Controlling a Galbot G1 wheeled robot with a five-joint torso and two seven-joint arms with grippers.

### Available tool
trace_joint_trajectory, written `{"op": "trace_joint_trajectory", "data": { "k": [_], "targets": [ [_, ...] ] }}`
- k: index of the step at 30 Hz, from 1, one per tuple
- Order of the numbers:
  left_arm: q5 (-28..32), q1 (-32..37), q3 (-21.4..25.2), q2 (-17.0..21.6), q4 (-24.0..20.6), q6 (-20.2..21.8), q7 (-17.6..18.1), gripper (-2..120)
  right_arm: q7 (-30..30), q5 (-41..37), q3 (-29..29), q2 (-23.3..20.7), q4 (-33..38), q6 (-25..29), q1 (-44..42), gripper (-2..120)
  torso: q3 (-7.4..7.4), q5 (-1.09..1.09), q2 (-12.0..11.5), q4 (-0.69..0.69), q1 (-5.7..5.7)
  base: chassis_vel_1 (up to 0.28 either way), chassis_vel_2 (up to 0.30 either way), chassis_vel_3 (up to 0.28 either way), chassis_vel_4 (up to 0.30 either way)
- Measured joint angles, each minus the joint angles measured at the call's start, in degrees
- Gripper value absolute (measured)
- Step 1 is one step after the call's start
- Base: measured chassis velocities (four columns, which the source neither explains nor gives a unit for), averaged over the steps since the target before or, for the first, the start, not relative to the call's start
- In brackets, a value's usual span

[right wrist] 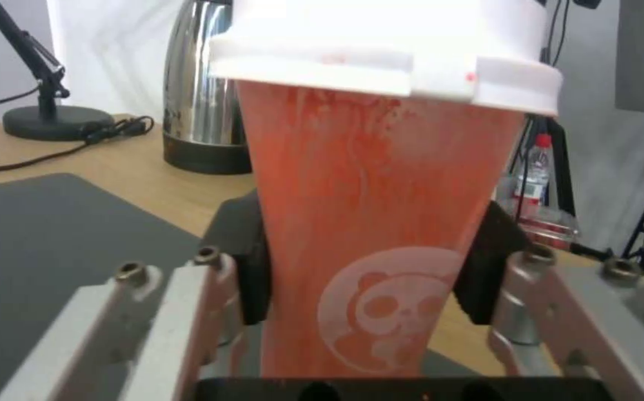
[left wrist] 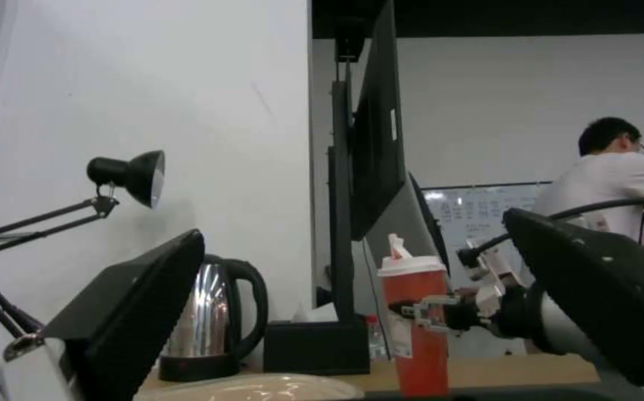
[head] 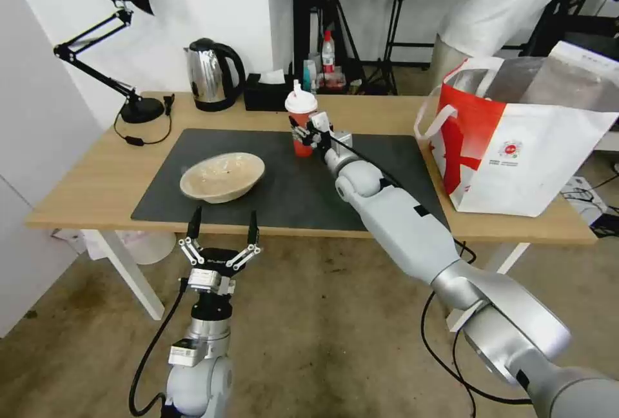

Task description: Pick up the trash from the table and place it into the takeout bag.

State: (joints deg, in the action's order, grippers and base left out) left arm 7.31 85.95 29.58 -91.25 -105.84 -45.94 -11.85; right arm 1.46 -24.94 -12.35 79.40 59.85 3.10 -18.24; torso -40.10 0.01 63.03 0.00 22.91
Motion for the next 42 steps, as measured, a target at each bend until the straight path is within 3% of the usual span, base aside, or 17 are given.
{"op": "trace_joint_trajectory", "data": {
  "k": [18,42],
  "targets": [
    [-0.1,-0.4,-0.1,0.0,0.4,0.0,0.0,100,0.1,-0.2,0.3,-1.6,2.6,-0.7,-0.2,7,-0.03,-0.01,0.0,-0.03,0.03,0.000,0.000,0.000,0.000],
    [-1.4,-0.6,0.2,0.0,0.5,0.0,0.2,100,2.3,-5.3,6.0,-7.2,17.5,-6.1,3.3,7,0.00,0.00,0.0,0.00,0.01,0.000,0.000,0.000,0.000]
  ]
}}
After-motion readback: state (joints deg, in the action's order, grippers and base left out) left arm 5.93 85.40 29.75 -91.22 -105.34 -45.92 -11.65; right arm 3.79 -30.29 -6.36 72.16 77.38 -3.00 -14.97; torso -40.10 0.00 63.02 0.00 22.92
